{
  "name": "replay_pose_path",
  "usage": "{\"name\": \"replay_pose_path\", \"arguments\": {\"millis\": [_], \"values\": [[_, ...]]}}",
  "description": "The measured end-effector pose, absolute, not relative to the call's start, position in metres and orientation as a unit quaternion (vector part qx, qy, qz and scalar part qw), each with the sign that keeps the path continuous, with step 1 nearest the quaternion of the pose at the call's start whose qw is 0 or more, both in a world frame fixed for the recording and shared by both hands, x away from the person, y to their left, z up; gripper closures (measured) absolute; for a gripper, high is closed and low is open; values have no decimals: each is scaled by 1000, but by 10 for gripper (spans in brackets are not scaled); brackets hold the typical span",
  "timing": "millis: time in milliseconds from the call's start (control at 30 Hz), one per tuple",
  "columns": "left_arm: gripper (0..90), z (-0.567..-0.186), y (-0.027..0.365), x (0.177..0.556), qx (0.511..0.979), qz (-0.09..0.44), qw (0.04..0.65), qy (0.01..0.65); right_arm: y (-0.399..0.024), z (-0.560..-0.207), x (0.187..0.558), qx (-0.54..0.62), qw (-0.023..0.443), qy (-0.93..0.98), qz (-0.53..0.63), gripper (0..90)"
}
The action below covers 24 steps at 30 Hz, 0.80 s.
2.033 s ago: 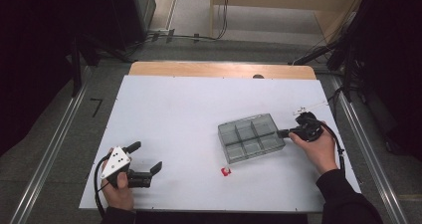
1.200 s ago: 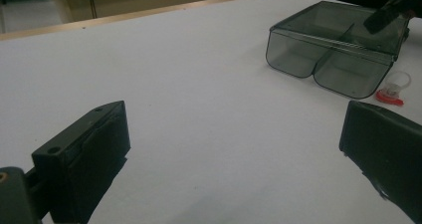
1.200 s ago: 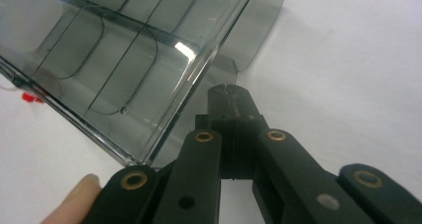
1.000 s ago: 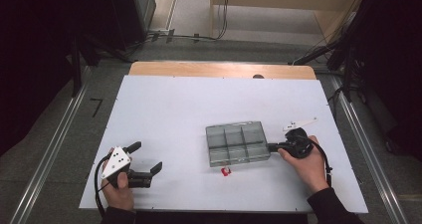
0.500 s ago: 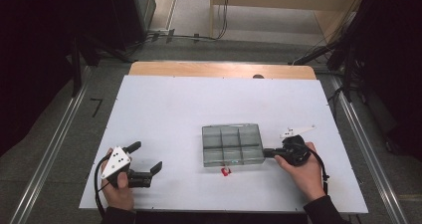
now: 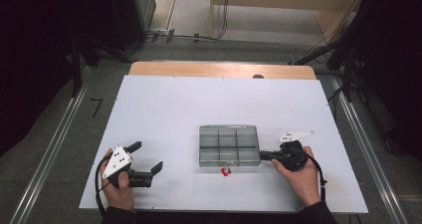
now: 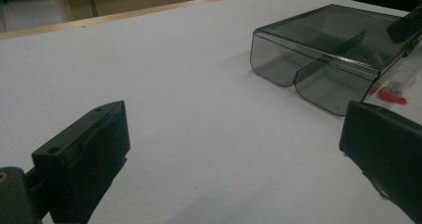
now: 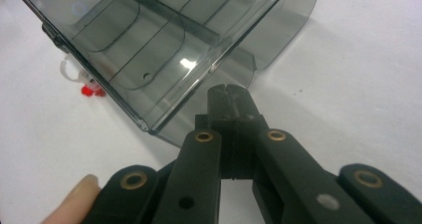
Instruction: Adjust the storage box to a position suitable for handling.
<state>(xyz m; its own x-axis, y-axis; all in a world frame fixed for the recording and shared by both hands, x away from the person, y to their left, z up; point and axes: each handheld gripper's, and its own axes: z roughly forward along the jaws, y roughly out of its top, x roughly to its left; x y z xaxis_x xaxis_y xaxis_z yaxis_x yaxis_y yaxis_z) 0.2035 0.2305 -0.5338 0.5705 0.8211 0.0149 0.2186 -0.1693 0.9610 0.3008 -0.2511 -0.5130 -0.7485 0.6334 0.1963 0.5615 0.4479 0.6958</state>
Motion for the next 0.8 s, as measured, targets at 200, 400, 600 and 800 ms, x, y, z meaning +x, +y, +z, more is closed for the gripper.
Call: {"name": "replay_pose_path", "arguments": {"millis": [200,400,600,800], "values": [[0,-533,229,203,710,286,528,368,-250,-514,297,352,47,845,399,885],[0,-531,223,203,719,285,519,363,-251,-514,296,346,46,842,410,885],[0,-528,211,204,727,273,520,357,-253,-512,294,339,45,843,415,884],[0,-518,201,204,736,262,519,347,-263,-504,293,357,76,829,423,793]]}}
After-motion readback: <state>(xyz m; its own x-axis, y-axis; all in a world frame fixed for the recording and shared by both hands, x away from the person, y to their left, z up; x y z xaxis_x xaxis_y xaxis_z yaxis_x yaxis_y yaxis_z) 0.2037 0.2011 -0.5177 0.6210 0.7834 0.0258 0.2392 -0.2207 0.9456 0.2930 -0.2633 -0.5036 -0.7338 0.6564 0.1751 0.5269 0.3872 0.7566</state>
